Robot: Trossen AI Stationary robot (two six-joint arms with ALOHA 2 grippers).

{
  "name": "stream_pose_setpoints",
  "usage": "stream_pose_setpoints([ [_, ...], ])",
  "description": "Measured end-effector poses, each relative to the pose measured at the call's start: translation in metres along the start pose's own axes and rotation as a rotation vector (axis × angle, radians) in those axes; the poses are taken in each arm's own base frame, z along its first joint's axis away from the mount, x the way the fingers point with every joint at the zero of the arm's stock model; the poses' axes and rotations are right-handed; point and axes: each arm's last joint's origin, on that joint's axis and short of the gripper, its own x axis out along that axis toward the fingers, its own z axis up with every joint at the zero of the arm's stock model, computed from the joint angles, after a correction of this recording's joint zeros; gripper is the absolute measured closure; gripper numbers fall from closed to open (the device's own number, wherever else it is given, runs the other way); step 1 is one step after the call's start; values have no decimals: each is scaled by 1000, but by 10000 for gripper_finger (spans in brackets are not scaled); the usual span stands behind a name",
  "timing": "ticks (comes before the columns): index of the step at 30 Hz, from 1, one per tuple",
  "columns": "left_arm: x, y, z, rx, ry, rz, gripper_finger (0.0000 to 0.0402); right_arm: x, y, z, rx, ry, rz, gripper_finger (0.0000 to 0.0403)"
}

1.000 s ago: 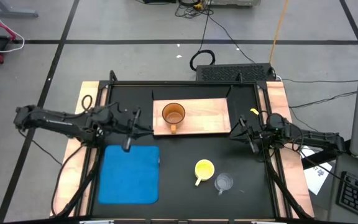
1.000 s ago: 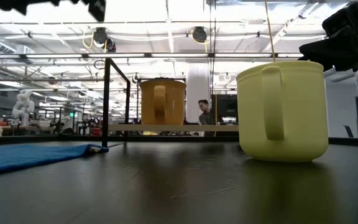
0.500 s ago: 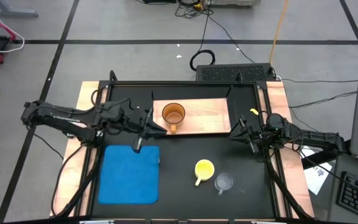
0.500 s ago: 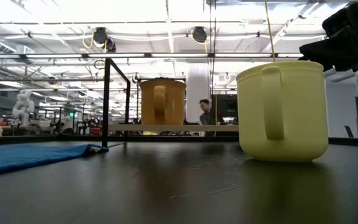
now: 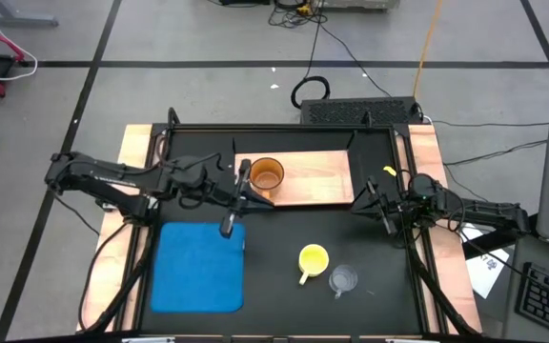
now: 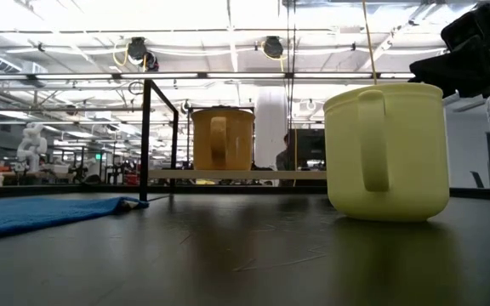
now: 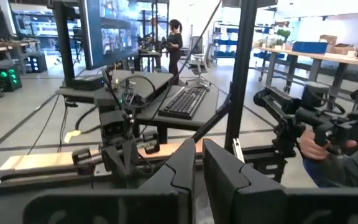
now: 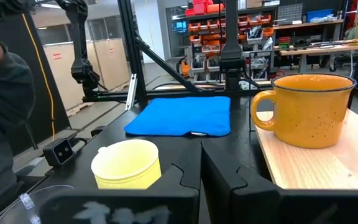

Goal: Stack small to large cups/mugs on shelf
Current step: Put the yellow mug on the shelf

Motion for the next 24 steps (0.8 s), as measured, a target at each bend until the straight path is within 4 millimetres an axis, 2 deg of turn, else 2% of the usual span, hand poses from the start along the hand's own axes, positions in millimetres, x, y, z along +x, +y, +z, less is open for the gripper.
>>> stream_pose_setpoints([
  [4, 15, 2, 14, 4, -27, 0, 397, 0, 0, 0, 0, 0, 0, 403],
  [16, 51, 12, 47, 38, -38, -6, 399, 0, 0, 0, 0, -1, -3, 403],
  [24, 84, 30, 49, 21, -21, -55, 400, 0, 0, 0, -2, -3, -6, 403],
])
